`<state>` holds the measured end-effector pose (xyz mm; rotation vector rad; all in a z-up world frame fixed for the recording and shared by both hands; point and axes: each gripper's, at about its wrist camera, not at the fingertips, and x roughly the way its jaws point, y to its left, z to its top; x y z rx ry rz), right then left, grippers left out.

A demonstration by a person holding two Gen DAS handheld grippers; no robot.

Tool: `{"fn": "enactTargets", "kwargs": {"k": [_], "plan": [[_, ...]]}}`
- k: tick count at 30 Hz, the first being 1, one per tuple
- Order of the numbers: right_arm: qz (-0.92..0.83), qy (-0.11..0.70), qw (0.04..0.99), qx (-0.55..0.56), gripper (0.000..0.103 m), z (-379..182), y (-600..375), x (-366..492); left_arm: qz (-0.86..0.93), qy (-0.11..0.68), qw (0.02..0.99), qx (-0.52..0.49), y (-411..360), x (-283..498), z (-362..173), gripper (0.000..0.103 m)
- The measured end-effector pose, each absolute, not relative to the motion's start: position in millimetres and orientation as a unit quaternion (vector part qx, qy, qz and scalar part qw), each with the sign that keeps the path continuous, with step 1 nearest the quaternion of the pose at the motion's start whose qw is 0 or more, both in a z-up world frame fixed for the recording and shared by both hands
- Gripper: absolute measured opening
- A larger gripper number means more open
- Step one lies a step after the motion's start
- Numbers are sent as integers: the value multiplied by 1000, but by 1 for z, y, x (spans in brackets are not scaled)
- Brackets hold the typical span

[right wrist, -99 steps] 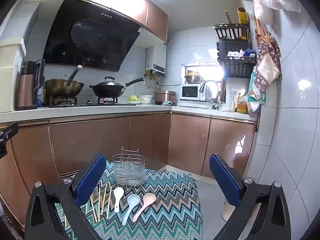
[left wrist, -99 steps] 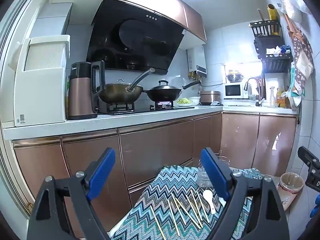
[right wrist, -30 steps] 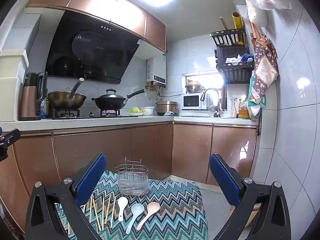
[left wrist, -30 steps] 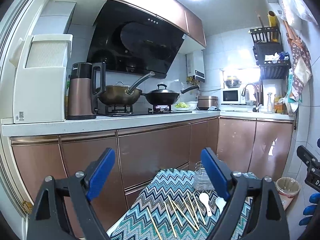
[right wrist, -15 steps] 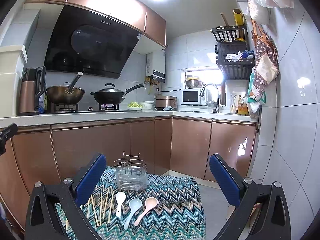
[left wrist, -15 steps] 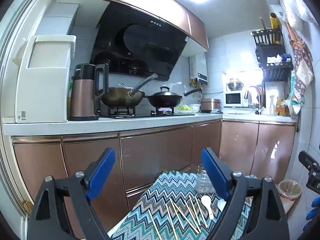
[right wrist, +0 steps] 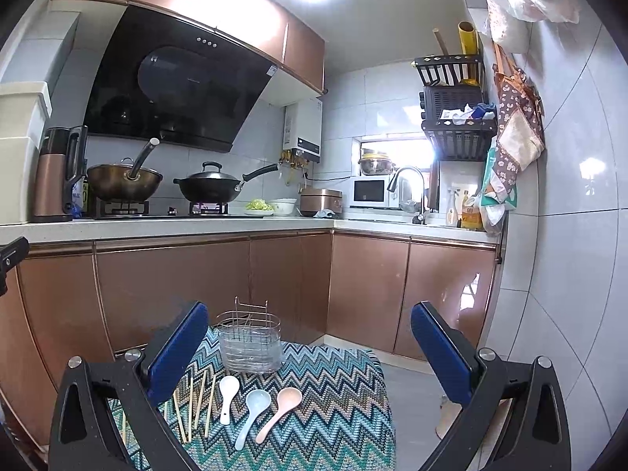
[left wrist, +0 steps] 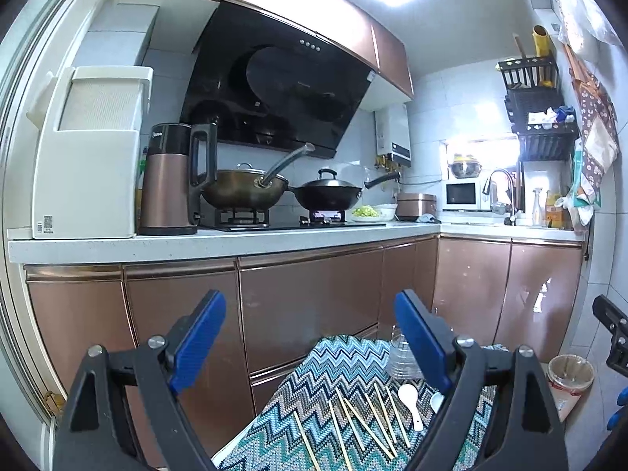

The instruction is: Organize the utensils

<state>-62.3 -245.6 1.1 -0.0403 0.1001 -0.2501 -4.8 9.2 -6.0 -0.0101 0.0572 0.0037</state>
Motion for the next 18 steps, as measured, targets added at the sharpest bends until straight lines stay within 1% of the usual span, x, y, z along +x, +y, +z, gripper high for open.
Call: {"fn": "enactTargets", "kwargs": {"k": [8, 18], "plan": [[-129, 60, 990, -20, 103, -1, -249, -59, -14, 54, 998, 1, 4, 3, -11, 88], [-115, 92, 989, -19, 103, -12, -257, -40, -13, 90, 996, -19, 9, 31, -21, 88]]}}
